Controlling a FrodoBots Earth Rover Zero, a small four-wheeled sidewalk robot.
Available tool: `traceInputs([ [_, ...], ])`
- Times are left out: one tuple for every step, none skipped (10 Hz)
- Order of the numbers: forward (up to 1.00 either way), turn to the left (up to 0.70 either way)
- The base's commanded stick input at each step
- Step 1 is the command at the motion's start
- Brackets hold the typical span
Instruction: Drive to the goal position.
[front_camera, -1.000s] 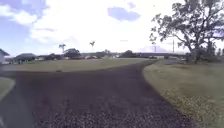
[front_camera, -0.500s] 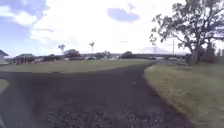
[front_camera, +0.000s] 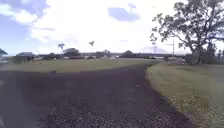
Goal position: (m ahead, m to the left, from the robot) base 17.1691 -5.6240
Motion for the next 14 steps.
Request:
traceInputs([
  [0.50, 0.00],
  [0.50, 0.00],
  [0.50, 0.00],
  [0.50, 0.00],
  [0.50, 0.00],
  [0.50, 0.00],
  [0.50, 0.00],
  [0.50, 0.00],
  [0.50, 0.00],
  [0.50, 0.00],
  [0.50, 0.00],
  [0.50, 0.00],
  [0.50, 0.00],
  [0.50, 0.00],
])
